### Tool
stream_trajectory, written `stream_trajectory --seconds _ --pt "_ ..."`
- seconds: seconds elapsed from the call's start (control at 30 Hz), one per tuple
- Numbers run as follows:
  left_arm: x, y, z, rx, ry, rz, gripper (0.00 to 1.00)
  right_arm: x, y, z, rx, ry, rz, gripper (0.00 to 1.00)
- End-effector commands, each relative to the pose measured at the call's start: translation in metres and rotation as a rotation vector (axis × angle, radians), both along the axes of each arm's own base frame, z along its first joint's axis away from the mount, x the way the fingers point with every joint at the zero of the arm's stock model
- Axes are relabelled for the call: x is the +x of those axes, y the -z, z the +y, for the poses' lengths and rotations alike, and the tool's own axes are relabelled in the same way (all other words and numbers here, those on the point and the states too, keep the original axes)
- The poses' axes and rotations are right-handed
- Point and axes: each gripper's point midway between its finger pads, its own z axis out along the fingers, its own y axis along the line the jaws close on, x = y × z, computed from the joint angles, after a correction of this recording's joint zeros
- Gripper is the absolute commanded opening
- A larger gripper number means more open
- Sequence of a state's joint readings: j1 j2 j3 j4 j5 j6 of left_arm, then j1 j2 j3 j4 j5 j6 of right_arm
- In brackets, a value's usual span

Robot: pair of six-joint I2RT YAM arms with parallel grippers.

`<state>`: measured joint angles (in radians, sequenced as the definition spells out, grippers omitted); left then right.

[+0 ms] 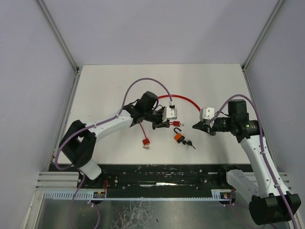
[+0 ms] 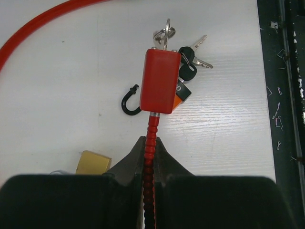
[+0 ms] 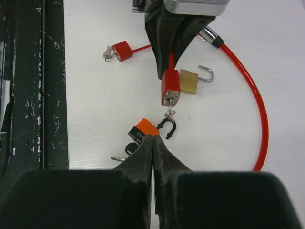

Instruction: Lock with the key

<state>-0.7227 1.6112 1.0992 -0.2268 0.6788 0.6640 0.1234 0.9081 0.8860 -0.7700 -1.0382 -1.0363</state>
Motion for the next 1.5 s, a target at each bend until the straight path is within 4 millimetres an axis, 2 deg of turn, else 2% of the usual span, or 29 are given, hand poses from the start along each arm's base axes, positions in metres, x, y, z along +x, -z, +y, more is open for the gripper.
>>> stream_trajectory --seconds 0.0,0.07,0.1,0.17,0.27,0.4,0.8,1.07,1.17,1.37,1.47 --pt "-0.007 -0.012 -0.005 -0.034 0.048 0.025 0.00 0.018 0.005 0.003 0.038 0.043 0.072 0.18" --pt "-0.009 -0.020 -0.007 -0.068 0.055 0.001 0.00 0.016 0.003 0.010 0.092 0.017 0.112 0.43" --pt "-0.011 -0.024 -0.007 -0.083 0.064 -0.006 0.00 0.015 0.002 0.014 0.121 0.005 0.124 0.49" --pt "-0.015 -0.030 -0.009 -0.105 0.080 -0.020 0.00 0.019 0.005 0.017 0.163 0.019 0.146 0.53" --pt "-0.018 -0.032 -0.012 -0.108 0.085 -0.028 0.00 0.026 -0.001 0.021 0.215 0.052 0.182 0.53" --pt "-0.017 -0.030 -0.015 -0.099 0.080 -0.024 0.00 0.024 -0.009 0.028 0.273 0.025 0.244 0.51" --pt "-0.016 -0.028 -0.019 -0.088 0.071 -0.022 0.00 0.023 0.010 0.035 0.233 0.030 0.304 0.32" --pt "-0.013 -0.023 -0.019 -0.071 0.056 -0.014 0.00 0.021 0.017 0.038 0.201 0.019 0.313 0.25" --pt "-0.012 -0.022 -0.019 -0.064 0.050 -0.012 0.00 0.021 0.010 0.037 0.190 0.022 0.297 0.25" --pt "-0.012 -0.021 -0.019 -0.058 0.049 -0.011 0.00 0.022 -0.011 0.031 0.219 0.050 0.255 0.32" --pt "-0.012 -0.021 -0.019 -0.059 0.050 -0.009 0.00 0.016 -0.010 0.031 0.233 0.024 0.268 0.32"
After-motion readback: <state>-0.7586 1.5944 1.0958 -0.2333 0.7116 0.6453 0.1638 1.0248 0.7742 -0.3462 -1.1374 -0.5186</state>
